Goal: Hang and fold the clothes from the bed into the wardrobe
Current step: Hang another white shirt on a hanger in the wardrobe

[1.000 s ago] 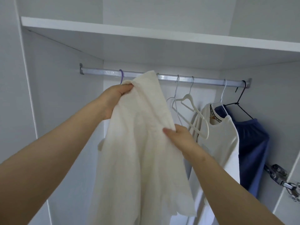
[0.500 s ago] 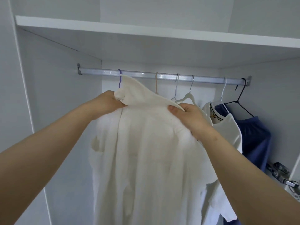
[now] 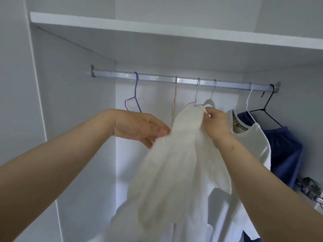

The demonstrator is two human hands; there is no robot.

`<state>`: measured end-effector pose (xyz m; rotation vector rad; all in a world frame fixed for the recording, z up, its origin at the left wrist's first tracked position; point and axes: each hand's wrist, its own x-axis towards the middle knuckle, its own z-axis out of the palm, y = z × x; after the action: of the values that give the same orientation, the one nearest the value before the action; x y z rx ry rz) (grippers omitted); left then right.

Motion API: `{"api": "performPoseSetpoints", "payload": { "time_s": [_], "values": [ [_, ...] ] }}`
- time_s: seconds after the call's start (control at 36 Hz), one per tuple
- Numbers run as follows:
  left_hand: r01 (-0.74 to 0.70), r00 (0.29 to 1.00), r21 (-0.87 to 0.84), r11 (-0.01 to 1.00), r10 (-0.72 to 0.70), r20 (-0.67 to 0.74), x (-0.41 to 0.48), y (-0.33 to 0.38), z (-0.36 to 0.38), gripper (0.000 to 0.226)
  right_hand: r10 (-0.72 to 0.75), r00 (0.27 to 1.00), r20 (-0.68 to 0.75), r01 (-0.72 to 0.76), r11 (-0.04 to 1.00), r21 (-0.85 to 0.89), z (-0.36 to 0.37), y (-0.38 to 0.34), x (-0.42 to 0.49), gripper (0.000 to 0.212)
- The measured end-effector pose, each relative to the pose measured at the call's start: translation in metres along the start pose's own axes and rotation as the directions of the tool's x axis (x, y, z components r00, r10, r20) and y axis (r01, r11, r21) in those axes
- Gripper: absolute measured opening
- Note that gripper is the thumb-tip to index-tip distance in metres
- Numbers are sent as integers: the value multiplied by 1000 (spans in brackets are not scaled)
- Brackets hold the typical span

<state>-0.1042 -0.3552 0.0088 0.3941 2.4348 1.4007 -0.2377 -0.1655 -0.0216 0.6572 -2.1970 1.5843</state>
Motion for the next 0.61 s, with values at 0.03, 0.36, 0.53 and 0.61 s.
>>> {"api": "performPoseSetpoints", "payload": {
  "time_s": [0.03,0.36,0.53,0.61],
  "values": [
    [7,1000,-38,999,-7,-3,3,0,0,27,27,999,22,-29,997,74,2,-3,-2,34],
    [-12,892,171,985,88,-442,65,-33,14,75,195,783,591,-610,429,666,-7,-28,-18,25],
    [-46,979,254,966,94,-180,78,-29,30,57,181,863,472,-498,464,733,-19,-28,-13,19],
    [33,987,274,961,13,-162,77,-38,28,22,222,873,433,-483,514,709,-27,-19,-13,24]
  ]
}}
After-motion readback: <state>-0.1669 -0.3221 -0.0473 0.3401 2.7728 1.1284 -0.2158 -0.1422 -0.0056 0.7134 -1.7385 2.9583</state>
